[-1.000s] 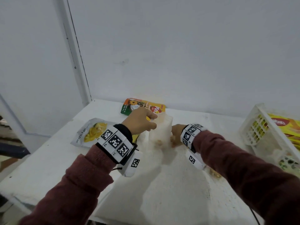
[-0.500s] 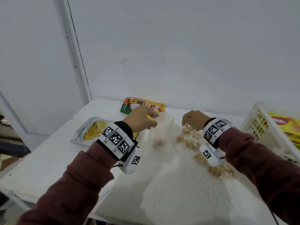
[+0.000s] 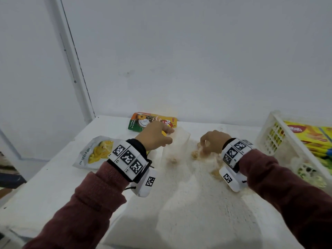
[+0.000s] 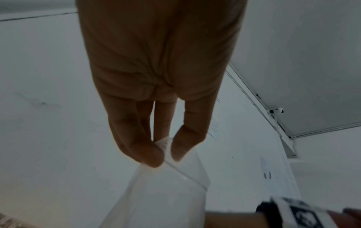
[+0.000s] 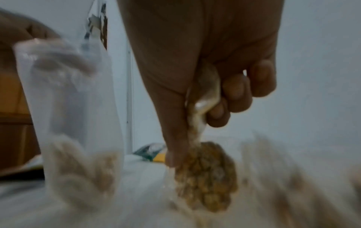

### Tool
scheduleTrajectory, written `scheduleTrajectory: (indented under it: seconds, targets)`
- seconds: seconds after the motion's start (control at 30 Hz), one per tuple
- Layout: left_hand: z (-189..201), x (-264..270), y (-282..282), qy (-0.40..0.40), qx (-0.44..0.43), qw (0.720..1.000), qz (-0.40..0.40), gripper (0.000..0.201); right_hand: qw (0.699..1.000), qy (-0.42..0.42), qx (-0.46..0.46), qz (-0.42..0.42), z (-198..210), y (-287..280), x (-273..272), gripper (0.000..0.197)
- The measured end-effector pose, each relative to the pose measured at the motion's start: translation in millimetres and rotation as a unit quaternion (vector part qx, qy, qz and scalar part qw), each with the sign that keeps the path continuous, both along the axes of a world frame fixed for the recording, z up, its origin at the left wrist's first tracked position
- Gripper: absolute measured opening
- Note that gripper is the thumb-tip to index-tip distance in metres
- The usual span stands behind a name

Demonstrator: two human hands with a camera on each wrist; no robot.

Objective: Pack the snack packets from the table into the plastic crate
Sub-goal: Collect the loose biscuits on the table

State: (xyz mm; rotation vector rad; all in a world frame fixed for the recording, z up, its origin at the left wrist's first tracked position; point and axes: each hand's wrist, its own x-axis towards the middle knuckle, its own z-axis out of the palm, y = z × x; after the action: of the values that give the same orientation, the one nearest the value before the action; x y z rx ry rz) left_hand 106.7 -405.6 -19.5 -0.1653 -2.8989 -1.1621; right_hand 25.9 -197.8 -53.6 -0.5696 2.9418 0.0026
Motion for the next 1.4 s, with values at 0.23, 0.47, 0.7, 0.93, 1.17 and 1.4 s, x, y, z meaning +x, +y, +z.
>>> scheduleTrajectory:
  seconds: [0.23, 0.47, 0.7, 0.93, 1.17, 1.4]
  targets:
    - [0, -3, -1, -0.011, 0.018, 1.000, 0.006, 0.042, 0.842, 0.173, -0.508, 0.060, 62, -13, 34, 0.015]
    - [0, -4, -3, -0.021, 0.043, 0.999, -0.005, 0.040, 0.934, 0.110, -0.322, 0.106, 41, -37, 49, 0.013]
    - [-1, -3, -3, -0.019, 0.044, 0.999, -0.015, 0.044, 0.968, 0.104, -0.209, 0.089, 54, -38, 56, 0.026]
    - [0, -2, -3, -0.024, 0.054, 0.998, -0.028, 0.045, 0.910, 0.040, -0.402, 0.095, 62, -45, 53, 0.024]
    - [-1, -2, -8, -0.016, 0.064, 0.997, -0.027, 0.028, 0.899, 0.058, -0.392, 0.188, 38, -48, 50, 0.022]
    - [-2, -5, -6, -0.013, 0.084, 0.996, -0.042, 0.042, 0.955, 0.145, -0.159, 0.205, 35, -42, 51, 0.025]
